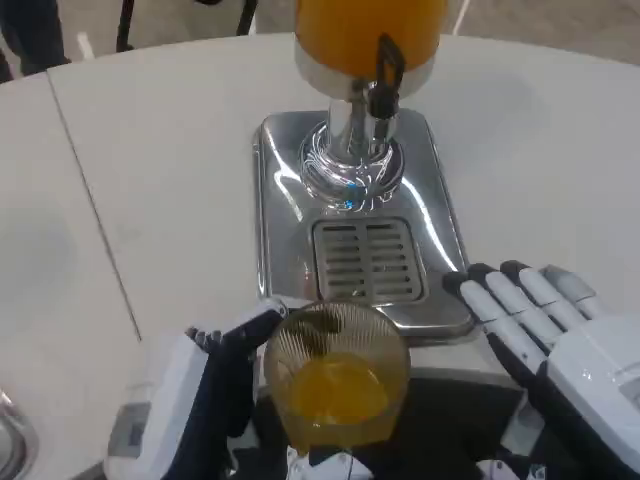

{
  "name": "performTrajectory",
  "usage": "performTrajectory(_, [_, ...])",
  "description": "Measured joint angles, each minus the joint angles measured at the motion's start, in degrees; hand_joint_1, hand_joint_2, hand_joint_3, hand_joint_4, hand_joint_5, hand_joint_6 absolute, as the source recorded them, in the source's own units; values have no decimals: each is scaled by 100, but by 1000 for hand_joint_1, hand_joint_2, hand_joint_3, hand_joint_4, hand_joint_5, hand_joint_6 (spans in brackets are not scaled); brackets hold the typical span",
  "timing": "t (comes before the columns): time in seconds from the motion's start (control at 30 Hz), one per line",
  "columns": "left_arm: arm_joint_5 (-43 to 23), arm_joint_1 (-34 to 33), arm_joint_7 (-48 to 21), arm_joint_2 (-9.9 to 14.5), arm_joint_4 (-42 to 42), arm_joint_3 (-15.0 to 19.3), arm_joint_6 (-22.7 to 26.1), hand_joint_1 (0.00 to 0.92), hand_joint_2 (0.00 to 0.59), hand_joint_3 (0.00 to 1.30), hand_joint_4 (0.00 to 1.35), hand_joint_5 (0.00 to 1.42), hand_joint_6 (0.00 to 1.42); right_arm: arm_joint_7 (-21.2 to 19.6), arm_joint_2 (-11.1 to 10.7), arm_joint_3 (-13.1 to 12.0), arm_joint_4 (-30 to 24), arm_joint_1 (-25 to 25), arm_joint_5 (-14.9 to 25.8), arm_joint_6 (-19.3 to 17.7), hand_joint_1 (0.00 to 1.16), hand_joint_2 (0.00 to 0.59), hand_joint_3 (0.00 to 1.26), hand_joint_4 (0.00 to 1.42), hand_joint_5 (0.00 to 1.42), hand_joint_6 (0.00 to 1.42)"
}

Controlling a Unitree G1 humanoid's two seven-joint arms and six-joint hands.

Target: Grasp the cup under the faucet to collect the drink, then remove the cup.

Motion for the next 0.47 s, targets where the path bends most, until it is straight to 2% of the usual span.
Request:
performTrajectory(0.3, [13,130,-82,14,-48,21,-124,582,19,1172,1051,1424,1424,4,-38,80,58,-251,49,-5,542,431,0,0,0,16])
performTrajectory(0.47, [22,132,-89,13,-48,56,-185,582,19,1172,1051,1424,1424,13,-37,213,55,-223,-25,11,538,431,0,0,0,16])
